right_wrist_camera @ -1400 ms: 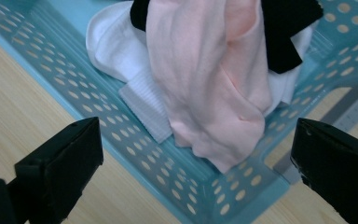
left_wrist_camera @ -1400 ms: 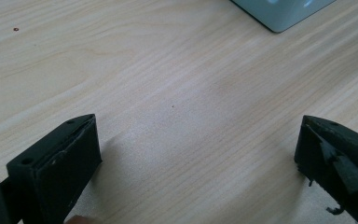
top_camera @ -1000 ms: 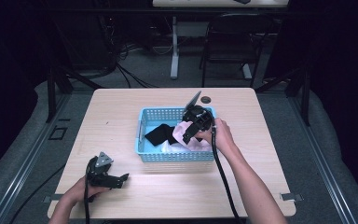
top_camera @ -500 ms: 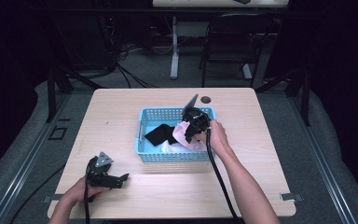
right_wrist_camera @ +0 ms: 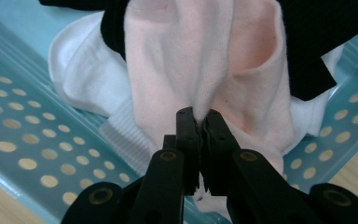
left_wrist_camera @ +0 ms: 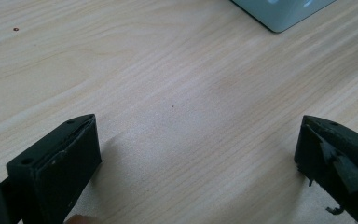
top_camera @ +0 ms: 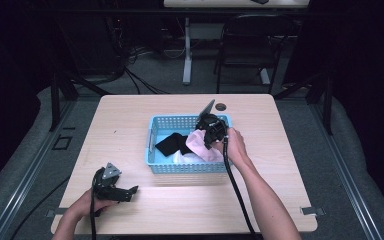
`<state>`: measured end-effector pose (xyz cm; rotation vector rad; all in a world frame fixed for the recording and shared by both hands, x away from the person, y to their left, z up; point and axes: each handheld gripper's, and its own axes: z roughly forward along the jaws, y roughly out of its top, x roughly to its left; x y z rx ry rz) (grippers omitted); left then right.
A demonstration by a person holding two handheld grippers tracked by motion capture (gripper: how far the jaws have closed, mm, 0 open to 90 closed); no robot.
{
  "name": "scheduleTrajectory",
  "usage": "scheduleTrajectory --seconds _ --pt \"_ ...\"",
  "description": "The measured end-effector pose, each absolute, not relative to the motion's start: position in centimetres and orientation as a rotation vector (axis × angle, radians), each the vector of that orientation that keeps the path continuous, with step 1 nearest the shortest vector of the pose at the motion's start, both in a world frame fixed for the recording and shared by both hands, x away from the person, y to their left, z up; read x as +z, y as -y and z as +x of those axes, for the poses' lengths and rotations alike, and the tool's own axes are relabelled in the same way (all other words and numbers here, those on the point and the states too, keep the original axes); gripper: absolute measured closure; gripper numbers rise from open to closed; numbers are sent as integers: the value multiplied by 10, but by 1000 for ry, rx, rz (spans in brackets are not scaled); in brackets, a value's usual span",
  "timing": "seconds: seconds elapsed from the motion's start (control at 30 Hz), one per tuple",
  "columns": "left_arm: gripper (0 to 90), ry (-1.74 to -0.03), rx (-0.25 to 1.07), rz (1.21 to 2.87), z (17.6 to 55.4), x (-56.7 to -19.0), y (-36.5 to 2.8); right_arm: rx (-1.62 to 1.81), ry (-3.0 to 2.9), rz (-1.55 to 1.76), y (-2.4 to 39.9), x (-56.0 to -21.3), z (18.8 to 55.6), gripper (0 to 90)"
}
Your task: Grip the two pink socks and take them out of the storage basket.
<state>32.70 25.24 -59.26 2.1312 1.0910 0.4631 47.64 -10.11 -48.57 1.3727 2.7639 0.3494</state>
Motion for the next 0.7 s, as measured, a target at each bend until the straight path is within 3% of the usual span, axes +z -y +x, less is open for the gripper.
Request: scheduleTrajectory --seconds 0.7 --pt "0 -1091 463 2132 327 -593 -252 457 -2742 1331 116 -436 464 861"
